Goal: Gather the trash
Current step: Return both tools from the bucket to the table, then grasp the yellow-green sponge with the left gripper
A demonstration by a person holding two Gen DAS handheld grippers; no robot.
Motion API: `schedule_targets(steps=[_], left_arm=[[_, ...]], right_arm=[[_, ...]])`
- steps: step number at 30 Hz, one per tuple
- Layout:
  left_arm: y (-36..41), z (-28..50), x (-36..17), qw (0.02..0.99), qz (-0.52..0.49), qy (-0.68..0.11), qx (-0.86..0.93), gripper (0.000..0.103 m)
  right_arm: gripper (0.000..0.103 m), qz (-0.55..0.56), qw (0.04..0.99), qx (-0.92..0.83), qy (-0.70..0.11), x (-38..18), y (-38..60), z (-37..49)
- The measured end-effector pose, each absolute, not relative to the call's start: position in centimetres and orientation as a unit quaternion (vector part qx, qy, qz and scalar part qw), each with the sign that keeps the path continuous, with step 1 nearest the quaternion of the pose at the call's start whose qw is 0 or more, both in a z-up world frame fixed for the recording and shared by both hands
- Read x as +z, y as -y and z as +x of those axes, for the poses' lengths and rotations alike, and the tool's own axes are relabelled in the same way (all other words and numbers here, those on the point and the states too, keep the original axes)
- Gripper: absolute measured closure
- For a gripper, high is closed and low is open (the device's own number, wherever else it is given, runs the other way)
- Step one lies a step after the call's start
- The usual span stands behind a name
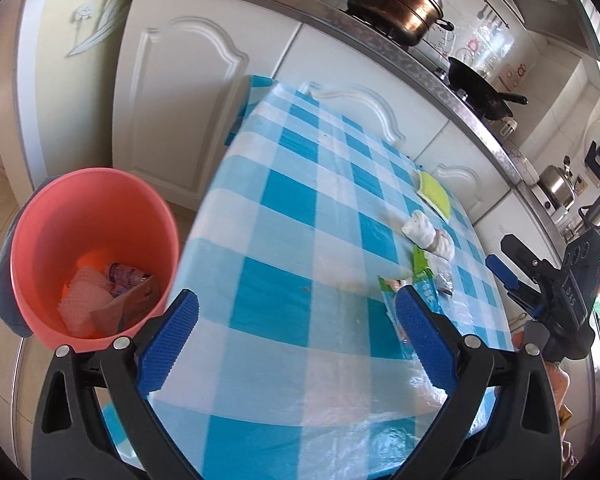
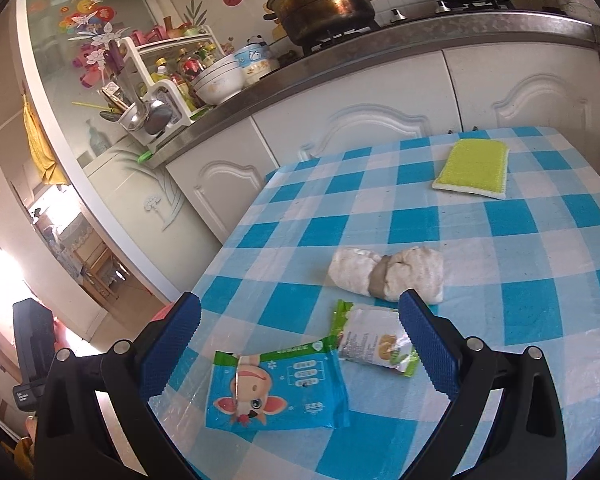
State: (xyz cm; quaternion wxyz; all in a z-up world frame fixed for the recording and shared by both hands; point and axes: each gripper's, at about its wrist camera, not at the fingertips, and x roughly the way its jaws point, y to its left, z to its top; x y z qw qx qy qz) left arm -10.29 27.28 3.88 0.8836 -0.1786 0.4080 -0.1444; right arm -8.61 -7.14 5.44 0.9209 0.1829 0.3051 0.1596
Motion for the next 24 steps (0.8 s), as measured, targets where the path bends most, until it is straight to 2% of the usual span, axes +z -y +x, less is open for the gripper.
schedule_targets(steps=[13, 24], left_arm=[[-18.6, -6.3, 6.6, 0.868, -0.128, -0.431, -0.211, 0.004], [-2.8, 2.8, 7.5, 0.847, -0.010, -0.447, -0.289, 0.004]], right_arm=[[0.005, 0.294, 0.908, 0.109, -0.279, 3.6, 16.7, -9.0], [0.005, 0.386, 0.893, 0.066, -0.222, 2.6, 25.1, -11.1]])
